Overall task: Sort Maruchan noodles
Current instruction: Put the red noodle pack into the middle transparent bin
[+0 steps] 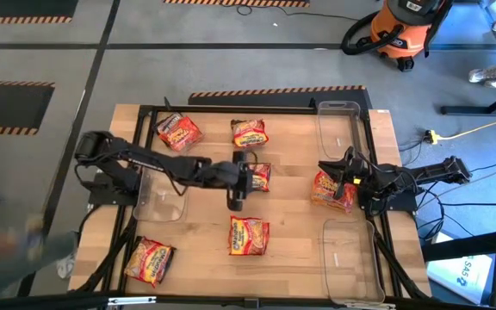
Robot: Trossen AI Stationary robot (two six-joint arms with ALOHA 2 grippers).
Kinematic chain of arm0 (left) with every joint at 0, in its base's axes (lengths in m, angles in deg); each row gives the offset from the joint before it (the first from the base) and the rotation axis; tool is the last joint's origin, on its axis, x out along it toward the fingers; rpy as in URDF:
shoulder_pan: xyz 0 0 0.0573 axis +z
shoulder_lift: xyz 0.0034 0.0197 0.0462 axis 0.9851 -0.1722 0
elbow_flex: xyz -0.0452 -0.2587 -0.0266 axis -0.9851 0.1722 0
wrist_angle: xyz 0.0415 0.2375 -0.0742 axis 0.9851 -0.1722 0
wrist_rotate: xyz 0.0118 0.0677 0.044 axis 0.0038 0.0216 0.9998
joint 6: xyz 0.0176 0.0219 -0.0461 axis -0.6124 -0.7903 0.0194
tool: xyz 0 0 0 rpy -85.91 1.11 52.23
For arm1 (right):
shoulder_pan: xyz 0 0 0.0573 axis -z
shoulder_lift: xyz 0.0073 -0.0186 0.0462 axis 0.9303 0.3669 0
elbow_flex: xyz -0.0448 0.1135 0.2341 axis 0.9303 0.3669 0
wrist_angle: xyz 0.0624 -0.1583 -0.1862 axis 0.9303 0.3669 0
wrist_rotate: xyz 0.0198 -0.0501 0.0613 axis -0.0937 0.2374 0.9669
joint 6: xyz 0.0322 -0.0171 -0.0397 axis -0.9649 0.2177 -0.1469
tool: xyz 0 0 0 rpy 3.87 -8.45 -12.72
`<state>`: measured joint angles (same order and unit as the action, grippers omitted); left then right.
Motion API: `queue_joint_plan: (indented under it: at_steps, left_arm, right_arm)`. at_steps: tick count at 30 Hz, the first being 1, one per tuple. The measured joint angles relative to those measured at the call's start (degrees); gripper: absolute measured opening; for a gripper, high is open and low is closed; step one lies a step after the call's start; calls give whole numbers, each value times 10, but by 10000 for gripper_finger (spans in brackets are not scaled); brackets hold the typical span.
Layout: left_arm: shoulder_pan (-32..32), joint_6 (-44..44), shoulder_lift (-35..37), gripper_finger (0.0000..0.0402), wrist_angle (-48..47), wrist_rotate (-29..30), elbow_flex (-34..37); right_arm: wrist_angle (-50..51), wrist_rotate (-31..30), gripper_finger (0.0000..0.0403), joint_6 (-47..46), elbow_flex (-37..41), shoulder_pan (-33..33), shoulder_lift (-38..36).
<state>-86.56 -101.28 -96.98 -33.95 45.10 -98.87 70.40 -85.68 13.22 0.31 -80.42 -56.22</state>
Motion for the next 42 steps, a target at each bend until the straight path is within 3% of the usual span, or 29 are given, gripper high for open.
queue_joint_plan:
  at_steps: [3, 11, 23, 34, 42]
  left_arm:
    - [-17, -12, -22, 198, -21, 47, 0]
    - [-48, -12, -80, 196, -35, 104, 0]
    - [-60, -12, -161, 196, -25, 243, 0]
    - [-45, -43, -214, 196, -12, 273, -1]
    - [-31, -37, -221, 186, -7, 329, 0]
  right_arm:
    - [0, 0, 17, 0, 0, 0, 0]
    - [2, 0, 17, 0, 0, 0, 0]
    - [20, 0, 17, 1, 0, 0, 0]
    - [21, 0, 17, 0, 0, 0, 0]
    - [22, 0, 17, 0, 0, 0, 0]
